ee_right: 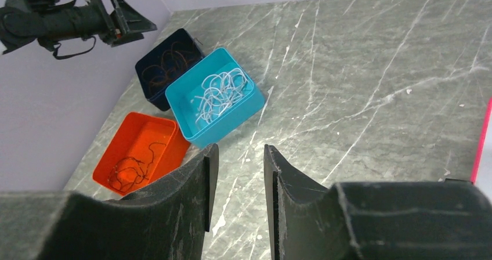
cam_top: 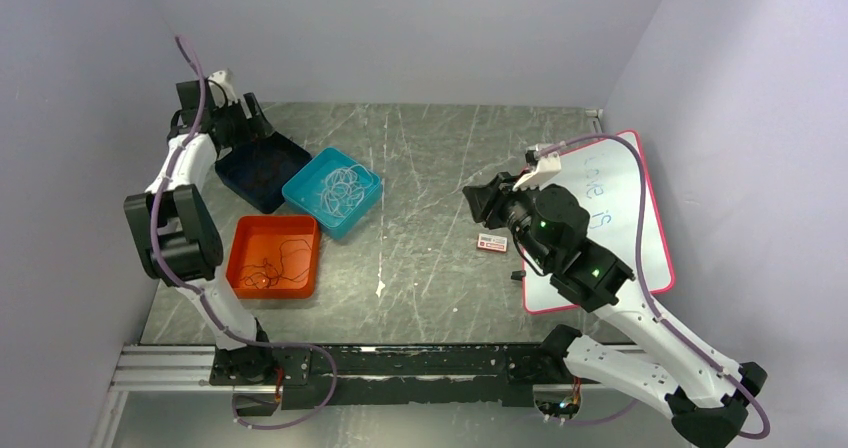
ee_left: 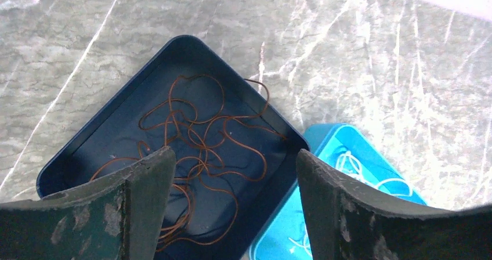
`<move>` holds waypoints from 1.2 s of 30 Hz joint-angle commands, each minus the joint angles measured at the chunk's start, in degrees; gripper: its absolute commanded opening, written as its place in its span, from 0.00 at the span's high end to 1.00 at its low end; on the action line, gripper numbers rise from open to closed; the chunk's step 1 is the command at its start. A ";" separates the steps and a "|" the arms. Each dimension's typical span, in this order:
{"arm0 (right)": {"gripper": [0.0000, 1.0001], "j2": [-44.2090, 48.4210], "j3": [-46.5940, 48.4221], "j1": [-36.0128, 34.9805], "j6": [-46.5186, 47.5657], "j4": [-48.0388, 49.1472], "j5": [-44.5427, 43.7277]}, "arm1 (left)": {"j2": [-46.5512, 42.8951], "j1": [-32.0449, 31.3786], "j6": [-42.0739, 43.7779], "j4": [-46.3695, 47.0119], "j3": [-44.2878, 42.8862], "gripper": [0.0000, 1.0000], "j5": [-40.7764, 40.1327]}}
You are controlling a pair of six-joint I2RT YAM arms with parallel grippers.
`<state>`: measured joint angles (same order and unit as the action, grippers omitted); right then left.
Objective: Untangle the cables
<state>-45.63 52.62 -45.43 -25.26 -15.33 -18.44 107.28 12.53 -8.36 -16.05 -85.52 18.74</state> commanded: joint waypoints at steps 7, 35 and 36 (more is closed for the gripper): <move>0.43 -0.19 -0.51 0.25 1.99 1.10 -4.66 | -17.45 -1.12 -2.15 4.09 9.71 0.03 2.75; 0.00 1.14 -10.54 0.14 4.97 5.49 -21.26 | -73.94 -3.07 -10.00 7.97 51.88 0.00 4.26; 0.00 0.55 -10.52 0.13 4.24 4.96 -22.03 | -73.77 -3.05 -10.16 7.47 51.53 0.00 3.37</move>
<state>-43.38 42.00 -45.43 -18.11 -11.18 -36.16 33.34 9.74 -16.73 -7.22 -33.78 25.30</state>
